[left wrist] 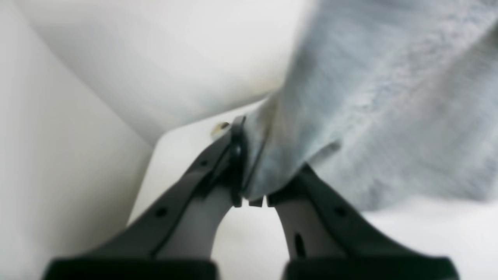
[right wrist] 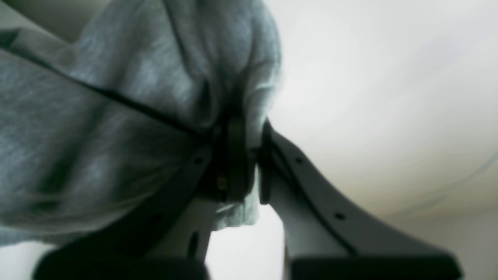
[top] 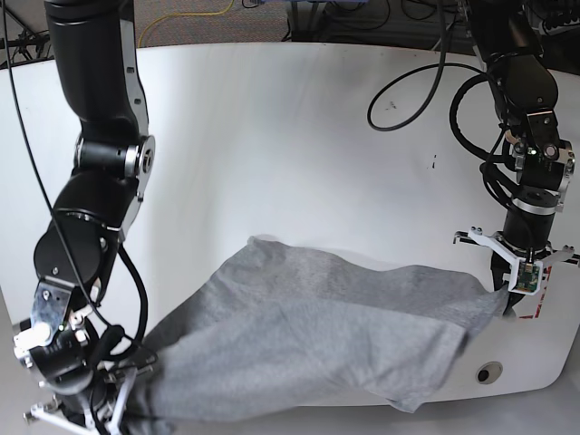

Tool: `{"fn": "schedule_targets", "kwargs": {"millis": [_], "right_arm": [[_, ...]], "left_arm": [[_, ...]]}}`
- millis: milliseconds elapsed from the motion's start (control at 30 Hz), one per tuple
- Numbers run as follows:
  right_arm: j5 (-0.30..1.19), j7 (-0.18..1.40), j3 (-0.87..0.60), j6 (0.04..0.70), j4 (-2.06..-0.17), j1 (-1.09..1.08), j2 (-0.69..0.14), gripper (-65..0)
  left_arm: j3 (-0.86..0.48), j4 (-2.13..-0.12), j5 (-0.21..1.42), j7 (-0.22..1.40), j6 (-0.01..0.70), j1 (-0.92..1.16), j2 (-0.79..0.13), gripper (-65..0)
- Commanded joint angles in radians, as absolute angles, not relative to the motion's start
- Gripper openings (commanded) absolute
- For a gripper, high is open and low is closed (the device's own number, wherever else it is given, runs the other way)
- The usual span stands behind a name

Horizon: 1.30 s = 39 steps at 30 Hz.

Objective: Fold the T-shirt properly
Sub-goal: 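Pull the shirt apart with both grippers, left gripper moving away from right, then stretch the held shirt taut between both grippers and lower it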

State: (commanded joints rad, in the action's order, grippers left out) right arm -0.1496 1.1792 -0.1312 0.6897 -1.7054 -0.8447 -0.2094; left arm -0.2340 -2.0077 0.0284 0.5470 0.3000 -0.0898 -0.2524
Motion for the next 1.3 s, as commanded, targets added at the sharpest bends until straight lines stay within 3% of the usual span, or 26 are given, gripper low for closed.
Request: {"fn": "schedule_targets", "kwargs": {"millis": [233, 500, 933, 1300], "right_arm": [[-0.15, 1.176, -0.231, 0.69, -1.797, -0.608, -0.205, -65.0], [-0.148, 1.175, -0.332, 0.69, -1.877, -0.36, -0.162, -65.0], [-0.148, 1.173, -0.453, 0.69, -1.91, -0.064, -0.079, -65.0], [-0.148, 1.135, -0.463, 0.69, -1.911, 0.076, -0.05, -65.0]], "left_arm": [[-0.22, -1.998, 0.028, 0.581, 0.309, 0.001, -0.252, -65.0], [-0.229, -1.995, 0.025, 0.587, 0.43, 0.154, -0.252, -65.0], [-0.248, -1.985, 0.022, 0.582, 0.435, 0.38, -0.26, -65.0], [-0.263, -1.982, 0.022, 0.585, 0.435, 0.495, -0.343, -65.0]]}}
